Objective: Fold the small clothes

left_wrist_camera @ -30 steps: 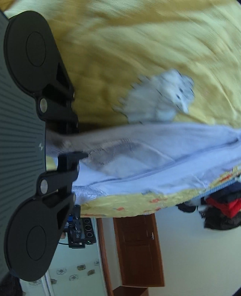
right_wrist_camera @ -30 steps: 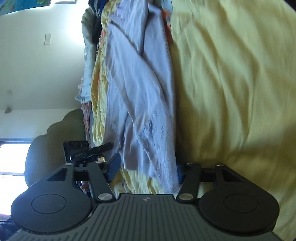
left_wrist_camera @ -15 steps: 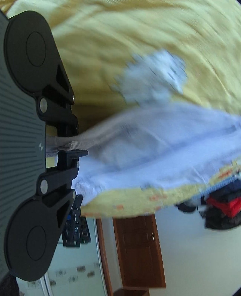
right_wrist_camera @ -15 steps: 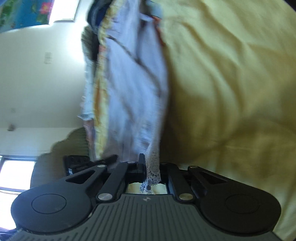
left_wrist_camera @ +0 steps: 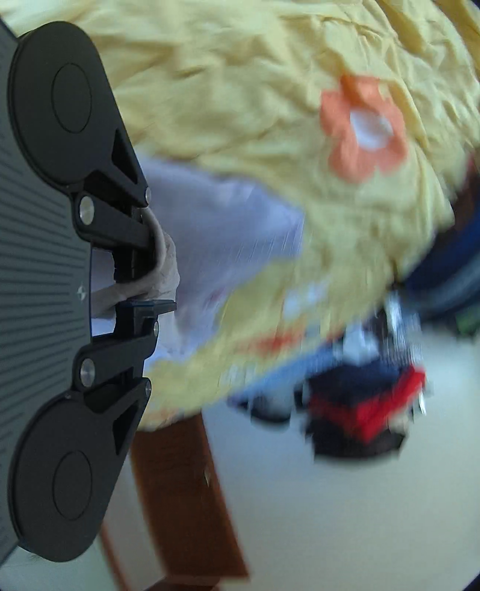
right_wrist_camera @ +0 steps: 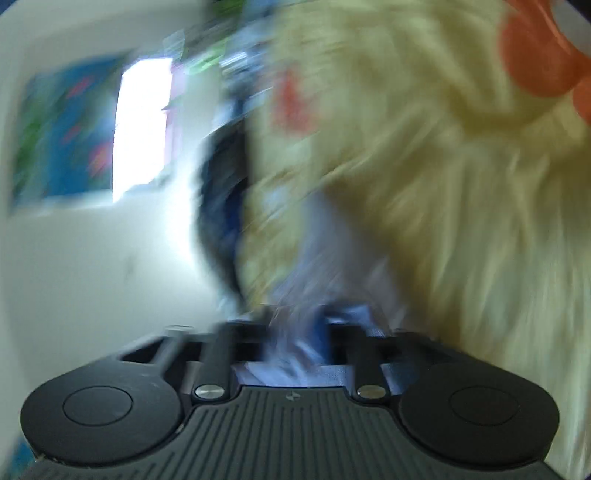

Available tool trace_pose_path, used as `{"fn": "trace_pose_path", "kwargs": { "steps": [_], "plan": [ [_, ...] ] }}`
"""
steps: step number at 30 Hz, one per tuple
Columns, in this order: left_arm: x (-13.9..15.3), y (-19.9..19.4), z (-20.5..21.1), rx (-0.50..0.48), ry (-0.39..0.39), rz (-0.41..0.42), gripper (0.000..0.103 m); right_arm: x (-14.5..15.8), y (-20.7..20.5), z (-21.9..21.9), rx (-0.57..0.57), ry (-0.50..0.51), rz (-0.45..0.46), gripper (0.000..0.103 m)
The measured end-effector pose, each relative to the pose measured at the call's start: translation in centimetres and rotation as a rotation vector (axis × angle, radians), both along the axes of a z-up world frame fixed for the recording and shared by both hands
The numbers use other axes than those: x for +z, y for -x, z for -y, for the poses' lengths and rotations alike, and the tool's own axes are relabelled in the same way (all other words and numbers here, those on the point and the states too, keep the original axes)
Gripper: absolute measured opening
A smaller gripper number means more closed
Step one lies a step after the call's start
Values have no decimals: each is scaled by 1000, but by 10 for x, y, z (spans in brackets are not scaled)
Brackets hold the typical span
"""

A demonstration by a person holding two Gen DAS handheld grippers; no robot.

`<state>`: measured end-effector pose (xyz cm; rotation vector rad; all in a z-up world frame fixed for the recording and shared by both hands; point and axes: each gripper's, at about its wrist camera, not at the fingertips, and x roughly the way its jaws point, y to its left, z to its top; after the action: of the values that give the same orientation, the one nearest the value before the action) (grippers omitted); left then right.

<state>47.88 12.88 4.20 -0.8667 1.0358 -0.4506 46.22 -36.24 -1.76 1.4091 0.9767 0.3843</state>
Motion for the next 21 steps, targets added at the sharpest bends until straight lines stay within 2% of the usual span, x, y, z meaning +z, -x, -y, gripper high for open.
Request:
{"fn": "trace_pose_path", "kwargs": {
  "steps": [2, 4, 6, 7, 8, 10, 12, 17, 19, 21],
  "plan": [
    [-1, -11, -3, -6, -30, -19, 8, -17, -13, 2, -38, 4, -26, 46],
    [5, -13, -8, -41, -10, 15, 10, -16, -13, 2, -33, -7, 22, 45],
    [16, -15, -14, -42, 3, 56, 20, -5, -8, 1, -14, 61, 71, 46],
    [21, -14, -18, -26, 10, 84, 33, 3, -8, 2, -1, 99, 98, 46],
    [23, -13, -24, -3, 9, 110, 53, 9, -7, 5, 17, 137, 125, 46],
    [31, -12, -32, 42, -1, 155, 64, 22, -9, 7, 36, 212, 164, 46],
    [34, -7, -37, 79, -31, 187, 64, 36, -18, 8, 60, 302, 195, 46],
    [25, -3, -27, 84, -270, 171, 64, 55, -37, -10, 193, 575, 241, 46],
    [15, -4, -20, 69, -348, 166, 63, 51, -45, -17, 203, 643, 240, 44],
    [7, -4, -13, 58, -413, 170, 63, 46, -48, -22, 195, 669, 229, 43]
  ]
}}
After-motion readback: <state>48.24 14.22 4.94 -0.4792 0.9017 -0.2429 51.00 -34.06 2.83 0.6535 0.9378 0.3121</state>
